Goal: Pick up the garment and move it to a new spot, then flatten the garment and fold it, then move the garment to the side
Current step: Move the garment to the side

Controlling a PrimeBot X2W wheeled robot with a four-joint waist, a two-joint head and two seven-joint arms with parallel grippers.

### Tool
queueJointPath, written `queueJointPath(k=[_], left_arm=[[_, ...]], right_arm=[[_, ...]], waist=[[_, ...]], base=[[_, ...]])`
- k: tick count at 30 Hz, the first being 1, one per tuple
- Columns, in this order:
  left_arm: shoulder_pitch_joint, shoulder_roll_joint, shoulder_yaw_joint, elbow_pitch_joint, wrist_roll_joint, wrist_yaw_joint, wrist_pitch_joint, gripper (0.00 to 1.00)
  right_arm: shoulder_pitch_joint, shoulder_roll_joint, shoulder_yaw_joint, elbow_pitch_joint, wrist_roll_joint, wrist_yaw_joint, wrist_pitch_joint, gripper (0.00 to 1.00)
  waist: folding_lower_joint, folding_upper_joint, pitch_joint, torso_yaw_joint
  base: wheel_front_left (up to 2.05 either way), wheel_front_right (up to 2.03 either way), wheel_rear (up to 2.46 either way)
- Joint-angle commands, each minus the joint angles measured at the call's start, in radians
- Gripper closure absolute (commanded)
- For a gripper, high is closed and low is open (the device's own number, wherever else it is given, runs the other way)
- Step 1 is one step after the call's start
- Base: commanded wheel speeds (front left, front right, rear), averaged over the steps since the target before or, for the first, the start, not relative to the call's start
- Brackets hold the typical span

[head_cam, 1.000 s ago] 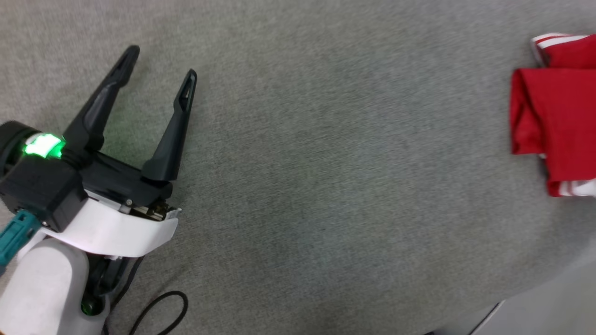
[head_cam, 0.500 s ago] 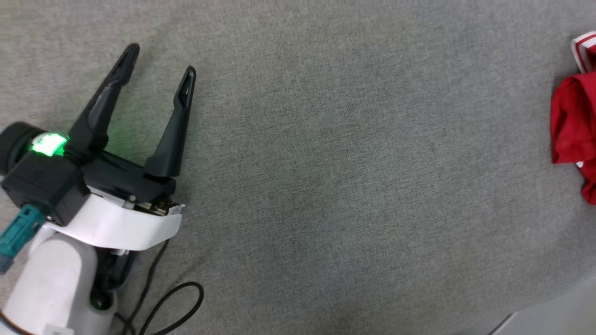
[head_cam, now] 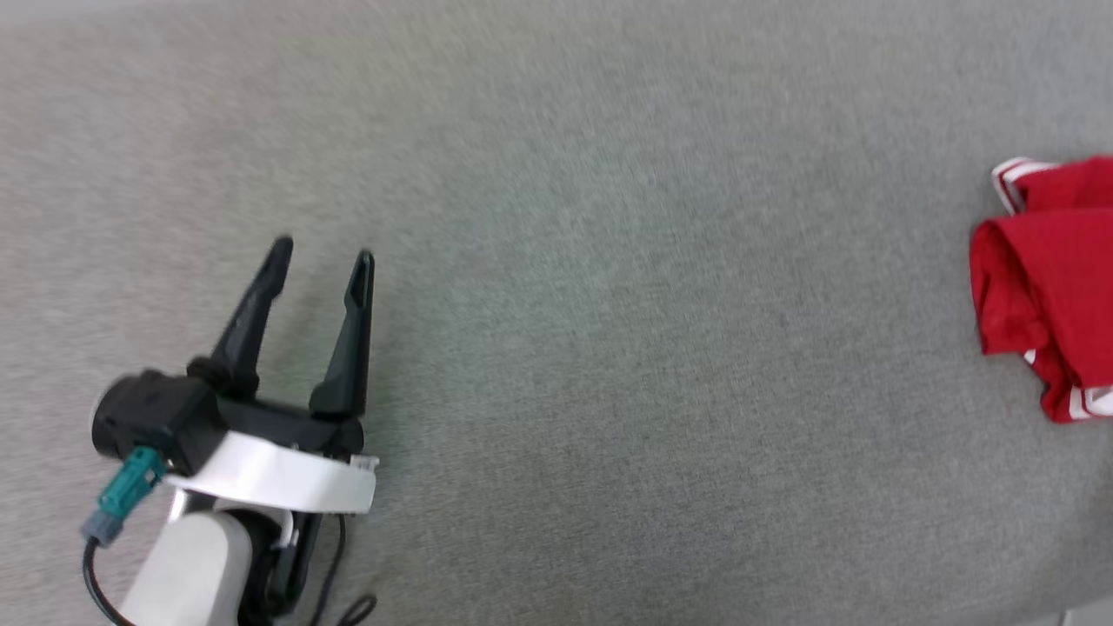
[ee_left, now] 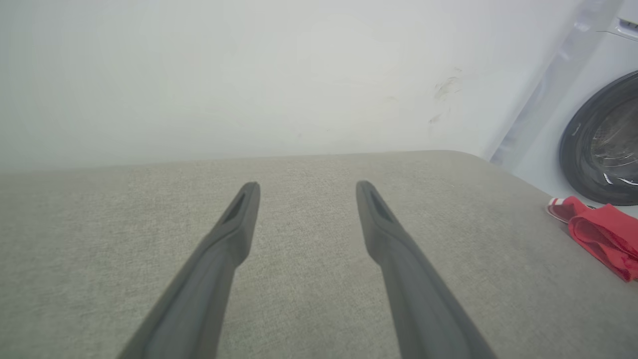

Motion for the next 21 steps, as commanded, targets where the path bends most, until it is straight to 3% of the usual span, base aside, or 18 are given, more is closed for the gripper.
queueJointPath(k=[1, 10, 21], left_arm=[[0.031, -0.012, 0.003, 0.02, -0.006, 0.009, -0.009, 0.0], [0.123, -0.037, 0.018, 0.076, -0.018, 0.026, -0.025, 0.0], [0.216, -0.078, 0.038, 0.141, -0.022, 0.031, -0.032, 0.0]], right_arm=[[0.051, 0.004, 0.016, -0.01, 0.018, -0.001, -0.019, 0.0], [0.218, 0.084, 0.108, -0.119, 0.07, -0.001, -0.048, 0.0], [0.436, 0.243, 0.276, -0.419, 0.06, -0.001, 0.014, 0.0]], waist=[[0.0002, 0.0, -0.097, 0.051], [0.0002, 0.0, -0.209, 0.099], [0.0002, 0.0, -0.337, 0.165]], base=[[0.0, 0.0, 0.0], [0.0, 0.0, 0.0], [0.0, 0.0, 0.0]])
